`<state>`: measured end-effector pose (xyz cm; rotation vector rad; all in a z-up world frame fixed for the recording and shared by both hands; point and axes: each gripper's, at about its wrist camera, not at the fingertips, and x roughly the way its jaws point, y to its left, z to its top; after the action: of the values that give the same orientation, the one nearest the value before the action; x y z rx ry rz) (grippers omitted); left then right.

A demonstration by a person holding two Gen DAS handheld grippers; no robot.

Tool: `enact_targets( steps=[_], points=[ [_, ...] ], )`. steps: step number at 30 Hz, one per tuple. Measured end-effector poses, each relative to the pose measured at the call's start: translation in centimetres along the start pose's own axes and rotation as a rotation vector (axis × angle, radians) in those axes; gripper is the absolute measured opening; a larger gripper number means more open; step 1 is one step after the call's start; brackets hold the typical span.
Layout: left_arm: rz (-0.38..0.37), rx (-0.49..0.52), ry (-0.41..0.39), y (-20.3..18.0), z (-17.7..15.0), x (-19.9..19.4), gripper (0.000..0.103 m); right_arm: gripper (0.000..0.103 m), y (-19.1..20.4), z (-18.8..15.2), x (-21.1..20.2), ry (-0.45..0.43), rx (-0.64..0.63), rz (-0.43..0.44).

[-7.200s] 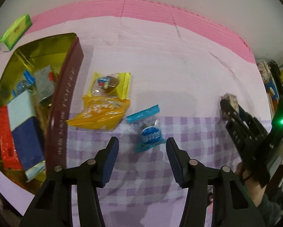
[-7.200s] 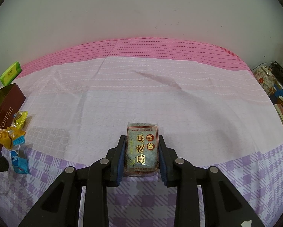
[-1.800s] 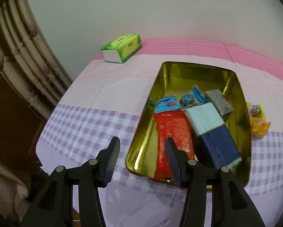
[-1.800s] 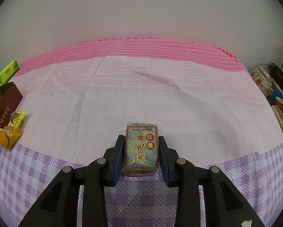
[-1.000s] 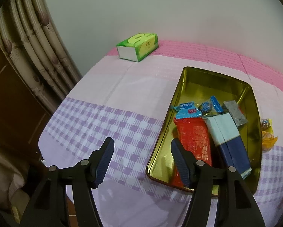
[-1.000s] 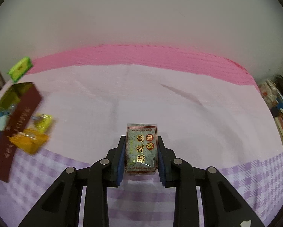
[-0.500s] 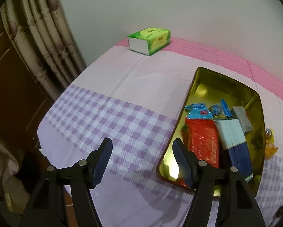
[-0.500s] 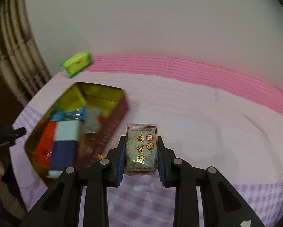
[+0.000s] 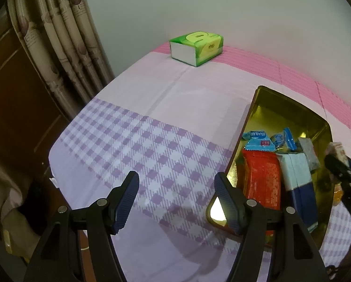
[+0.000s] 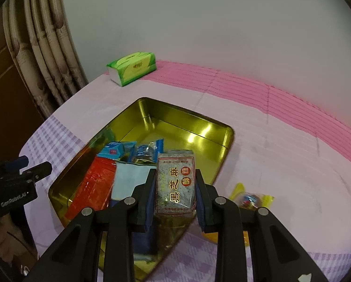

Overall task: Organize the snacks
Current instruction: 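Carry the brown box into the tin and open the right tool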

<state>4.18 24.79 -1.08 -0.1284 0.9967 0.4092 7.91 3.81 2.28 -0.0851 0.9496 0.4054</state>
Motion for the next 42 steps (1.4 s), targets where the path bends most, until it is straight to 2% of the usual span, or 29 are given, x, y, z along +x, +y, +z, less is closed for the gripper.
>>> enact_targets(
  steps=[20, 32, 36, 42],
  points=[
    [0.002, -0.019, 0.012, 0.0, -0.1, 0.1, 0.068, 0.027, 1.5, 0.1, 3.7, 0.06, -0.024, -0.025],
    [-0.005, -0.019, 0.016, -0.1, -0.1, 0.2, 0.068, 0.029, 1.6, 0.2, 3.9, 0.062, -0.013, -0.016],
    [-0.006, -0.017, 0.015, -0.2, -0.1, 0.1, 0.068, 0.036, 1.6, 0.2, 3.7, 0.058, -0.007, -0.007],
    [-0.004, -0.009, 0.011, -0.4, -0.2, 0.3, 0.068, 0.036, 1.6, 0.3, 3.3, 0.051, -0.004, -0.003]
  ],
)
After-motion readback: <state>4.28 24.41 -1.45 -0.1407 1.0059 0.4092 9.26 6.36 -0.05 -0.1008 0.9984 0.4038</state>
